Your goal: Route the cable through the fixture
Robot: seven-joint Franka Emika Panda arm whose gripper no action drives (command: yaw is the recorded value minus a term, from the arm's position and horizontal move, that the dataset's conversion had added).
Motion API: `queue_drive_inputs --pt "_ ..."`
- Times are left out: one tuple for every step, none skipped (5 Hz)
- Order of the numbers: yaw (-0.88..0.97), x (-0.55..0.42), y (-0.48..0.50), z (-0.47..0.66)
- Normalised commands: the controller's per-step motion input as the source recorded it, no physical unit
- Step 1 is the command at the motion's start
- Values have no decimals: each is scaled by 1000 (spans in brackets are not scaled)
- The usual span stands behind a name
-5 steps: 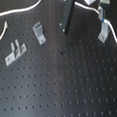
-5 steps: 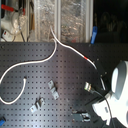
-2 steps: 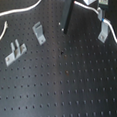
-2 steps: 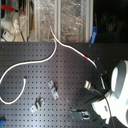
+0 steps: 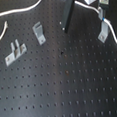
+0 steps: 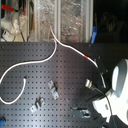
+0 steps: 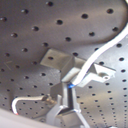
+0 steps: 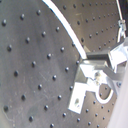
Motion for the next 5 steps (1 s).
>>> queue_drive_inputs --pt "120 -369 -169 146" --pt "74 -178 -54 51" --pt "0 -38 -15 20" --pt "0 -349 272 47" --pt "31 -299 252 -35"
